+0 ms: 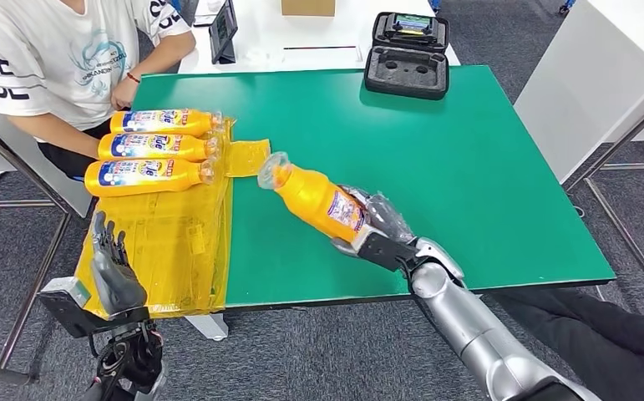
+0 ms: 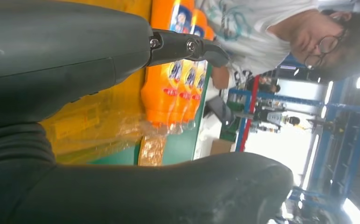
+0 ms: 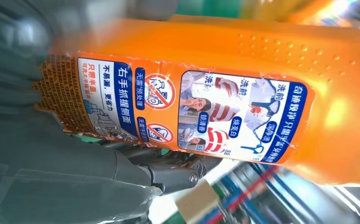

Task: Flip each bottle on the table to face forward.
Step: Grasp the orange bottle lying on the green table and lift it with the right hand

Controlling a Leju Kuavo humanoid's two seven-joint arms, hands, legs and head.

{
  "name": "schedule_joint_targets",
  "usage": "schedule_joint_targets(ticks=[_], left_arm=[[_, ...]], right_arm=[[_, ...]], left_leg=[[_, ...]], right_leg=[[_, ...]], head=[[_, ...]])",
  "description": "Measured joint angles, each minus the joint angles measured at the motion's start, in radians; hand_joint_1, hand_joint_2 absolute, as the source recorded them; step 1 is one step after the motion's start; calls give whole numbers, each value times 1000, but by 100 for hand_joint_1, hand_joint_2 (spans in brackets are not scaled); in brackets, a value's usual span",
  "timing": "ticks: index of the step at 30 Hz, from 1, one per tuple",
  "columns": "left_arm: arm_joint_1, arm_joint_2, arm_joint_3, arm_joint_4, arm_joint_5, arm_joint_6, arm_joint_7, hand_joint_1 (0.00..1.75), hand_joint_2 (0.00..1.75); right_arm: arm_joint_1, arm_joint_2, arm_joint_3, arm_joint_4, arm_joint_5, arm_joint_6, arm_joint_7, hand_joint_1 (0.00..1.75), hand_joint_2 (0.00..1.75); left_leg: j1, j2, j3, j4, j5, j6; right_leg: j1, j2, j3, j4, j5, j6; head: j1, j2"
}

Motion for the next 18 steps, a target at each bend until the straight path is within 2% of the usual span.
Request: schedule_joint_targets(ticks=[6,13,17,18], left_arm=[[9,1,-64,-24,57,-54,5,0,0],[3,3,-165,-45,46,-106,28,0,0],[-18,3,-223,-40,31,-124,36,0,175],[-23,3,-235,-37,30,-125,36,0,175]], right_arm=[[68,61,-53,-102,-29,3,-36,175,175],[111,124,-54,-117,-53,80,-37,173,175],[122,159,-32,-101,-57,104,-37,175,175],[124,168,-26,-95,-57,105,-37,174,175]], left_leg=[[0,0,0,0,0,0],[0,0,0,0,0,0],[0,0,0,0,0,0],[0,0,0,0,0,0]], right_leg=[[0,0,0,0,0,0],[0,0,0,0,0,0],[0,0,0,0,0,0],[0,0,0,0,0,0]], head=[[0,0],[0,0],[0,0],[0,0]])
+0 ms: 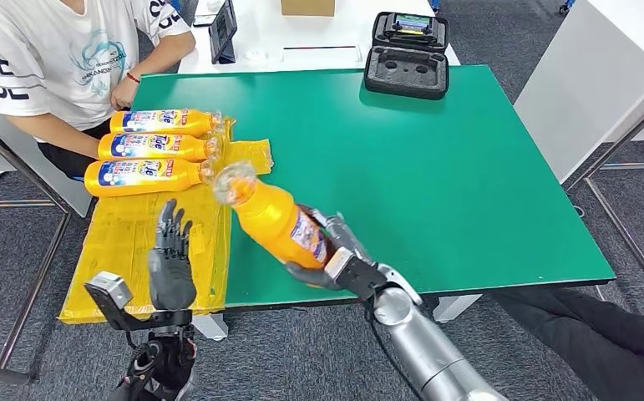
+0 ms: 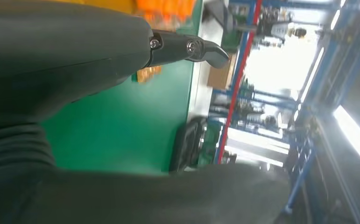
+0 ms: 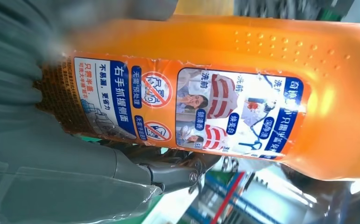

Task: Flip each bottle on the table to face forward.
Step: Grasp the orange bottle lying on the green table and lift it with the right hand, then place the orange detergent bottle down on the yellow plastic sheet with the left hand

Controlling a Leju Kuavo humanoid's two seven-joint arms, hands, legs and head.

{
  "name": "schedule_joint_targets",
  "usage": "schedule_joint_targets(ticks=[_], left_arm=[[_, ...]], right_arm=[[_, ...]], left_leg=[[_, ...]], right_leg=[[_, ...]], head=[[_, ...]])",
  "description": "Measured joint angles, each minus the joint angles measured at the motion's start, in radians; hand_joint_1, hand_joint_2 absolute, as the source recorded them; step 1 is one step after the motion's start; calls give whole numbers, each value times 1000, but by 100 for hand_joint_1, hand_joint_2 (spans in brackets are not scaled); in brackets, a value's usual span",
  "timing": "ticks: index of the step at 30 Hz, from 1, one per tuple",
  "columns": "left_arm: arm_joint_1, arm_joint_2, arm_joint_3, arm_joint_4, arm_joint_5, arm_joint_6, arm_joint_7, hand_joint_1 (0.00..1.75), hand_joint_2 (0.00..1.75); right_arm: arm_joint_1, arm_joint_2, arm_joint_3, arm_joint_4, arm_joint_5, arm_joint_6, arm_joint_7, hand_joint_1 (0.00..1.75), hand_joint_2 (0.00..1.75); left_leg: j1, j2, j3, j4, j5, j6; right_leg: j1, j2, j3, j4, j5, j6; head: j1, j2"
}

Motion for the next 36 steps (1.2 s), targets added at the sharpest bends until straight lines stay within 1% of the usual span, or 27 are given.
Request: schedule_joint_targets(ticks=[7,10,15,24,29,36], left_arm=[[-56,-3,-78,30,-8,-11,8,0,175],[-70,-3,-107,43,-11,-19,10,0,175],[-76,-3,-143,54,-12,-30,11,0,175],[-81,-3,-172,57,-13,-46,15,0,175],[-71,0,-210,54,-21,-72,28,0,175],[-69,10,-231,51,-33,-91,44,0,175]], right_arm=[[22,46,36,59,1,3,0,174,175],[32,57,42,83,2,0,0,173,175],[38,60,42,105,2,-1,0,173,175],[43,60,39,121,4,-1,0,173,175],[51,60,21,121,17,10,0,173,175],[54,59,-1,120,27,23,-2,173,175]], left_leg=[[0,0,0,0,0,0],[0,0,0,0,0,0],[0,0,0,0,0,0],[0,0,0,0,0,0],[0,0,0,0,0,0],[0,0,0,0,0,0]], right_leg=[[0,0,0,0,0,0],[0,0,0,0,0,0],[0,0,0,0,0,0],[0,0,0,0,0,0],[0,0,0,0,0,0],[0,0,0,0,0,0]], head=[[0,0],[0,0],[0,0],[0,0],[0,0],[0,0]])
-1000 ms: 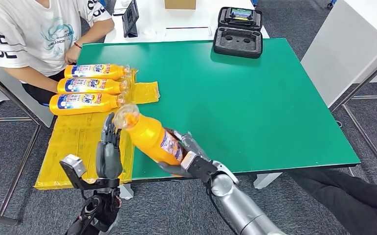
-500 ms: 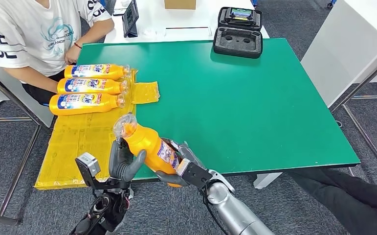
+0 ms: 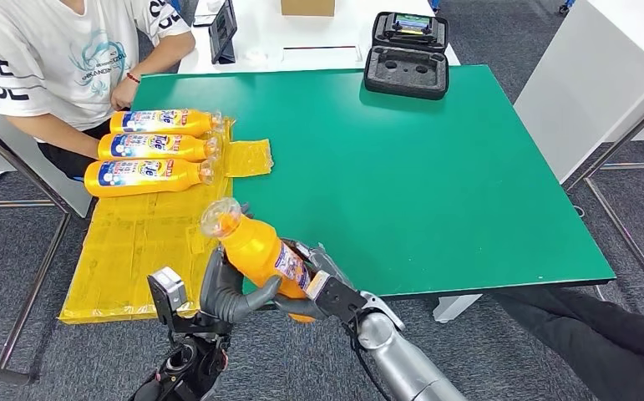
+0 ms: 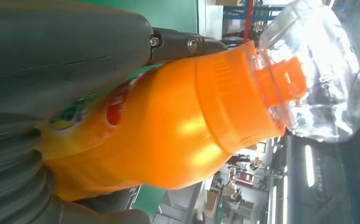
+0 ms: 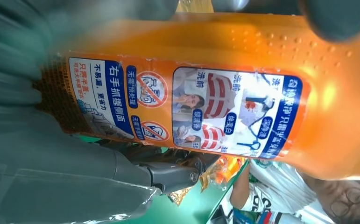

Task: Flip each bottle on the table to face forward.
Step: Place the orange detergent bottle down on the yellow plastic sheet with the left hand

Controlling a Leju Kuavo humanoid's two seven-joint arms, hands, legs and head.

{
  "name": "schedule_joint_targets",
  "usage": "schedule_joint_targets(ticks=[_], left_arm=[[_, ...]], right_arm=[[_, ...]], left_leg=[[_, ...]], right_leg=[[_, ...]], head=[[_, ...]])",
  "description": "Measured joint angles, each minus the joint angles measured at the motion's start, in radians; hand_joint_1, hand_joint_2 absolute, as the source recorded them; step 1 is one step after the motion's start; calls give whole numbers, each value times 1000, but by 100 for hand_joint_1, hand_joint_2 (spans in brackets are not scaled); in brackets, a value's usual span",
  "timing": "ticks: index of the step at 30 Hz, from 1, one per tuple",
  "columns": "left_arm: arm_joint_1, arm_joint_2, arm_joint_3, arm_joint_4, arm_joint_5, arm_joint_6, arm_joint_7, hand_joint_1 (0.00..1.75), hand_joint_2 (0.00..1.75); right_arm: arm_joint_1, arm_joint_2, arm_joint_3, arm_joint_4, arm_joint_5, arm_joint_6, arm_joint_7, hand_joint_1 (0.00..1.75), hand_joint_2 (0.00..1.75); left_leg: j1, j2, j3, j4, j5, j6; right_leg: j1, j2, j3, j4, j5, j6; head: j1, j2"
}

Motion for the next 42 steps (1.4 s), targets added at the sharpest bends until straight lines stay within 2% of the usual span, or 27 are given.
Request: schedule_joint_targets(ticks=[9,15,24,25,28,29,31,42], left_arm=[[-3,12,-2,17,17,-81,76,0,175],[2,13,5,21,37,-136,83,0,175],[5,13,17,21,47,-157,88,1,175],[5,13,18,21,50,-159,88,9,175],[5,13,23,21,52,-162,87,135,175],[5,13,24,21,50,-162,86,170,175],[5,13,26,21,44,-161,83,175,175],[6,13,26,21,31,-145,73,175,175]], right_arm=[[1,1,-3,1,26,16,-3,173,175],[10,5,-3,5,62,12,-5,173,175],[15,17,-4,18,85,9,-6,173,175],[16,18,-4,19,87,9,-6,173,175],[17,22,-6,21,95,11,-6,172,175],[17,23,-6,21,97,12,-6,172,175],[17,23,-7,21,99,16,-6,171,175],[17,26,-10,27,101,29,-7,172,175]], left_leg=[[0,0,0,0,0,0],[0,0,0,0,0,0],[0,0,0,0,0,0],[0,0,0,0,0,0],[0,0,0,0,0,0],[0,0,0,0,0,0],[0,0,0,0,0,0],[0,0,0,0,0,0]], right_leg=[[0,0,0,0,0,0],[0,0,0,0,0,0],[0,0,0,0,0,0],[0,0,0,0,0,0],[0,0,0,0,0,0],[0,0,0,0,0,0],[0,0,0,0,0,0],[0,0,0,0,0,0]], head=[[0,0],[0,0],[0,0],[0,0],[0,0],[0,0],[0,0],[0,0]])
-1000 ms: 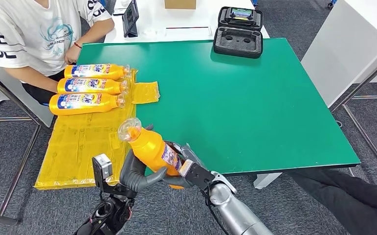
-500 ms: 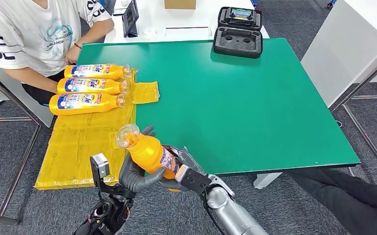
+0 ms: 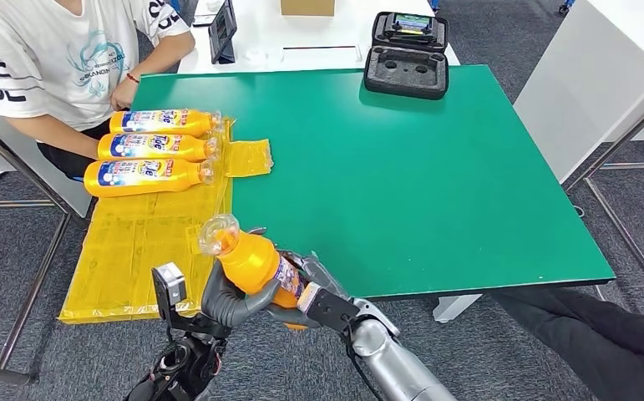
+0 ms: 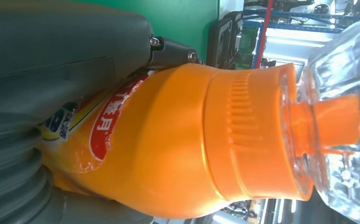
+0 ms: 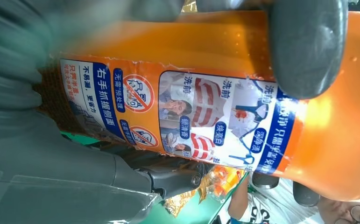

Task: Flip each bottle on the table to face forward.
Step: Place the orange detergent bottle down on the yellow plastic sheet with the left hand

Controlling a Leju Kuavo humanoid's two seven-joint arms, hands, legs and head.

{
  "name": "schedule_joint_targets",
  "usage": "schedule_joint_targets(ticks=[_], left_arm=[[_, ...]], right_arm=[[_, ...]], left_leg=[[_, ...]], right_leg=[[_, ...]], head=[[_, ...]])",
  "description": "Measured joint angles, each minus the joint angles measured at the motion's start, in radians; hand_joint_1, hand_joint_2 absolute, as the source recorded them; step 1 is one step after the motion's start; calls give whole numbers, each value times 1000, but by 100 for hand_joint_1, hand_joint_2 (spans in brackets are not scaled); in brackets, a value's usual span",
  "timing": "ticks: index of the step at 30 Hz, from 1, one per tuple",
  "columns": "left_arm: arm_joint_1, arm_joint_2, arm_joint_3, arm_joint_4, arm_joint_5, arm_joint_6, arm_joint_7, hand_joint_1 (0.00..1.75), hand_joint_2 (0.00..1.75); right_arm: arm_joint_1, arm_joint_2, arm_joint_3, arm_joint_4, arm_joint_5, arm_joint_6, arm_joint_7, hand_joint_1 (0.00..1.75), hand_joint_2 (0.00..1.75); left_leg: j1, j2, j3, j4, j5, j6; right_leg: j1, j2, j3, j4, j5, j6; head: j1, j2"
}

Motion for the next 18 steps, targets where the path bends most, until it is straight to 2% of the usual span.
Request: schedule_joint_targets(ticks=[4,5,6,9,10,13,18], left_arm=[[0,0,0,1,-6,3,-1,175,175],[0,0,0,1,-8,4,-2,175,175],[0,0,0,2,-9,4,-2,175,175],[0,0,1,4,-15,7,-6,175,175],[0,0,1,4,-16,9,-6,175,175],[2,0,2,4,-20,22,-6,175,175],[8,-1,2,4,-33,53,-6,175,175]], right_arm=[[0,2,-1,2,1,0,0,170,175],[0,2,-1,2,2,0,0,164,175],[0,2,-2,2,3,0,0,132,175],[1,2,-4,2,8,0,0,10,175],[3,2,-4,2,10,-1,1,0,131],[8,5,-8,2,11,-17,13,0,0],[12,11,-20,-3,-2,-39,34,0,0]], left_leg=[[0,0,0,0,0,0],[0,0,0,0,0,0],[0,0,0,0,0,0],[0,0,0,0,0,0],[0,0,0,0,0,0],[0,0,0,0,0,0],[0,0,0,0,0,0]], right_leg=[[0,0,0,0,0,0],[0,0,0,0,0,0],[0,0,0,0,0,0],[0,0,0,0,0,0],[0,0,0,0,0,0],[0,0,0,0,0,0],[0,0,0,0,0,0]], head=[[0,0],[0,0],[0,0],[0,0],[0,0],[0,0],[0,0]])
